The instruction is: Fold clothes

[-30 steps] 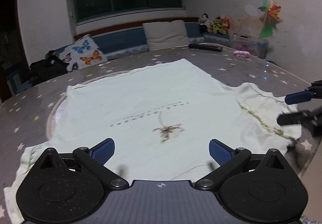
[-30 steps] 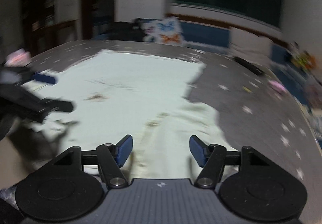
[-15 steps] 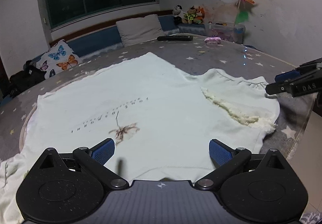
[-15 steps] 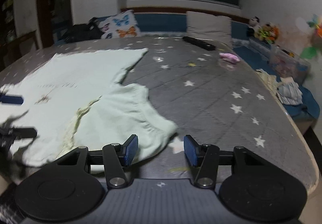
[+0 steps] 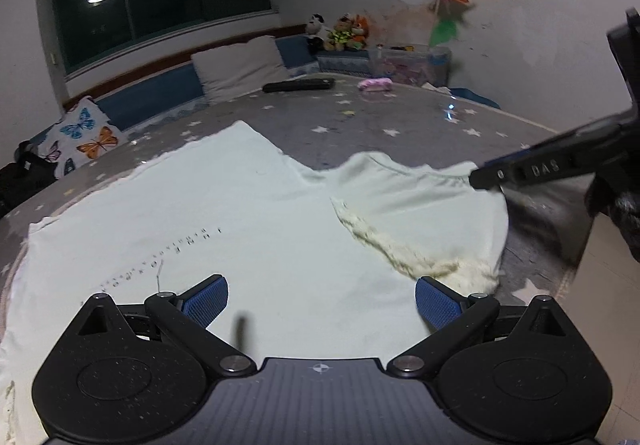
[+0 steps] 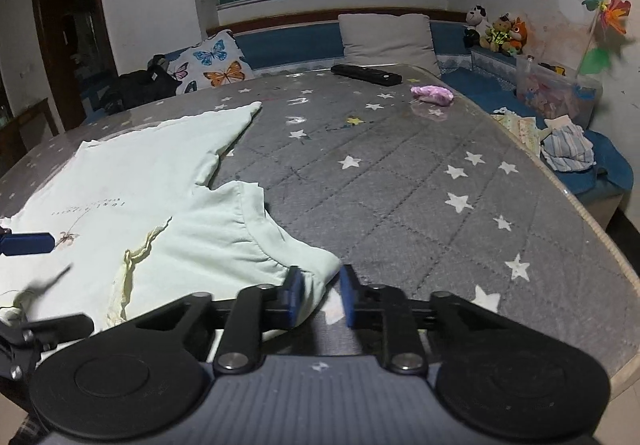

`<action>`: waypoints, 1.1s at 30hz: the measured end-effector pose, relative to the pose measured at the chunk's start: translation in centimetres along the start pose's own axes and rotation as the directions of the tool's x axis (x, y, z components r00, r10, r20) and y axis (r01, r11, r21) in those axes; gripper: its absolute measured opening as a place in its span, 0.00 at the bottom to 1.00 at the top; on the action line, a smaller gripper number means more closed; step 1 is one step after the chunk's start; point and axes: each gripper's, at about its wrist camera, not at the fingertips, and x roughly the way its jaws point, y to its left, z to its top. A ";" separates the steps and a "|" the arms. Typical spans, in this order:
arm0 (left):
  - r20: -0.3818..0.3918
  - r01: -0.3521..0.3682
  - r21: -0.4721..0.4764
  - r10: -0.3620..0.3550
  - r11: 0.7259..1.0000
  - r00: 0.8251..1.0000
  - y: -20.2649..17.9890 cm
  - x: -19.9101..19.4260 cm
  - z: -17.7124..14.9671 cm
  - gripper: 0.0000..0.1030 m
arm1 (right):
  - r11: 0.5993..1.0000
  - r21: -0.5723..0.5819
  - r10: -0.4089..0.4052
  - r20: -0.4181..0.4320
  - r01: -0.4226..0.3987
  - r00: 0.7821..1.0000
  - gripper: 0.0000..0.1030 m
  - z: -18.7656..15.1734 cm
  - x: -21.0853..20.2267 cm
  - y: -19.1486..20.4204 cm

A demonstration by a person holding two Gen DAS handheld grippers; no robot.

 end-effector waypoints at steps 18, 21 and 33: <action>0.002 -0.004 -0.033 0.004 0.999 1.000 0.2 1.5 0.2 0.99 | 0.994 0.103 0.038 0.034 -0.042 0.999 0.06 0.4 -0.9 -0.3; 0.006 0.002 -0.040 -0.002 0.999 1.000 0.3 1.6 0.1 0.99 | 0.993 0.095 0.065 0.063 -0.071 0.996 0.06 1.3 -1.8 0.2; 0.019 0.007 -0.069 -0.006 0.998 1.000 1.3 0.4 -0.8 0.99 | 0.942 -0.066 0.335 0.100 -0.330 0.937 0.05 4.5 -4.3 7.9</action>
